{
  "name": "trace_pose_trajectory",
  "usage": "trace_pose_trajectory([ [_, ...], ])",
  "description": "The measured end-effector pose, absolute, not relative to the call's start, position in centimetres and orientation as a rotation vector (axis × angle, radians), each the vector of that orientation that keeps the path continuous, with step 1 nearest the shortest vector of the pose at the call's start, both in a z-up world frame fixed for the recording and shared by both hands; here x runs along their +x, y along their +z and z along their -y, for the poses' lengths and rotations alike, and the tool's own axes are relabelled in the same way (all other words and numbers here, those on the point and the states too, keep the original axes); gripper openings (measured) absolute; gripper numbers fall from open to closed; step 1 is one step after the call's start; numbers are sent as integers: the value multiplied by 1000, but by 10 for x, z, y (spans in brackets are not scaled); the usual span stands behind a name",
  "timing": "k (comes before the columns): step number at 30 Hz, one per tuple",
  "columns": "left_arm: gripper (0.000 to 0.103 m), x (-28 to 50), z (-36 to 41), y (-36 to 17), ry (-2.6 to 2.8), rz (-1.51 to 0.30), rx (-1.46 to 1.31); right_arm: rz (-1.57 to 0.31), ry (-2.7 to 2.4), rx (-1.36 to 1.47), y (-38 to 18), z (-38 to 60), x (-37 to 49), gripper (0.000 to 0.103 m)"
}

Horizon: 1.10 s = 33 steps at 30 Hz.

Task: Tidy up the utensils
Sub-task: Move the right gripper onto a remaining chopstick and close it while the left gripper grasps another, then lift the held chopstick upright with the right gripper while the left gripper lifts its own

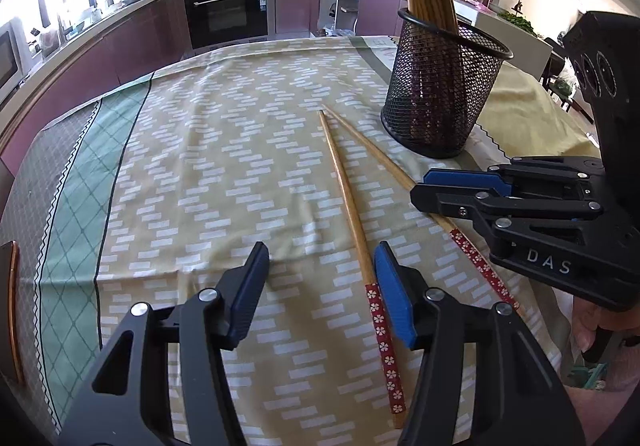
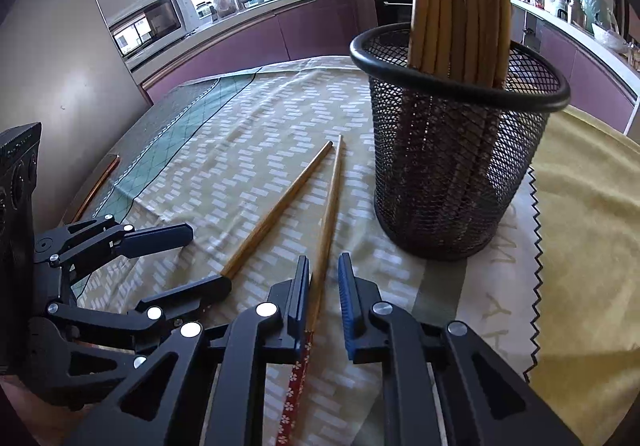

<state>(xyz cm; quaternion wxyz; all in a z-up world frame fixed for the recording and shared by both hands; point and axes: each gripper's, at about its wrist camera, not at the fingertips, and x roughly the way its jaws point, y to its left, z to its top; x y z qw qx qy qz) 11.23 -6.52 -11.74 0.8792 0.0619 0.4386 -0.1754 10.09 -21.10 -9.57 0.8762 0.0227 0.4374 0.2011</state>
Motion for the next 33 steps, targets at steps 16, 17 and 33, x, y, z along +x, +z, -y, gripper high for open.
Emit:
trace_pose_trajectory([
  [16, 32, 141, 83, -117, -402, -940, 145, -917, 400, 2, -96, 210, 110, 14],
  [17, 30, 143, 84, -117, -404, -942, 144, -915, 399, -4, -96, 209, 111, 14],
  [33, 9, 145, 90, -120, -399, -949, 104, -909, 403, 51, -99, 212, 116, 6],
])
